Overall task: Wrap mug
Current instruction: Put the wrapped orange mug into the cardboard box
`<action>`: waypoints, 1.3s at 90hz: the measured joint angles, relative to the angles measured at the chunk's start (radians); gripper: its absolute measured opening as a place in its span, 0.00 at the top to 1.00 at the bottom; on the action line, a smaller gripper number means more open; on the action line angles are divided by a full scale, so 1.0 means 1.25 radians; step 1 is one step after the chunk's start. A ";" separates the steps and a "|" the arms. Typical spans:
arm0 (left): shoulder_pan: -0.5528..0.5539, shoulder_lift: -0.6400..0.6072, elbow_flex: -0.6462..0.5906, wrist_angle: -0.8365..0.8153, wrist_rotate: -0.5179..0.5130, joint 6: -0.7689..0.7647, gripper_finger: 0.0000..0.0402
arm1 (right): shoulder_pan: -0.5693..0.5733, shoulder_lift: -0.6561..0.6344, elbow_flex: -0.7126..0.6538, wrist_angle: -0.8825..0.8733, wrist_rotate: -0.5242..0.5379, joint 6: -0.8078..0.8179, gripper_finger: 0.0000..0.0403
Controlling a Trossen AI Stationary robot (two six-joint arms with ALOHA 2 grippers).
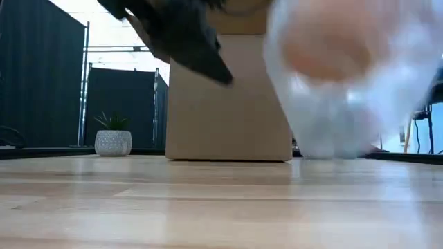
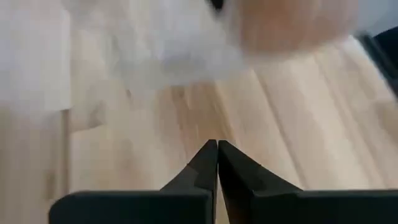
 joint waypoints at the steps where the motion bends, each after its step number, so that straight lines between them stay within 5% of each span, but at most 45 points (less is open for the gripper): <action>1: -0.003 -0.006 0.000 0.001 -0.002 -0.001 1.00 | 0.002 -0.006 0.006 -0.002 0.004 -0.009 0.96; 31: -0.038 -0.209 0.000 -0.079 -0.033 -0.008 1.00 | -0.014 -0.080 0.341 0.003 0.056 -0.428 0.96; 57: -0.035 -0.382 0.000 -0.156 -0.104 0.018 1.00 | -0.233 -0.078 0.526 0.046 0.234 -0.728 0.96; 87: -0.036 -0.464 0.000 -0.280 -0.228 0.037 1.00 | -0.643 0.025 0.530 -0.122 0.177 -0.554 0.96; 101: -0.030 -0.466 0.000 -0.299 -0.343 0.081 1.00 | -0.722 0.135 0.529 -0.173 0.051 -0.480 0.96; 117: 0.024 -0.462 0.000 -0.302 -0.364 0.120 1.00 | -0.734 0.242 0.529 -0.213 0.030 -0.500 0.96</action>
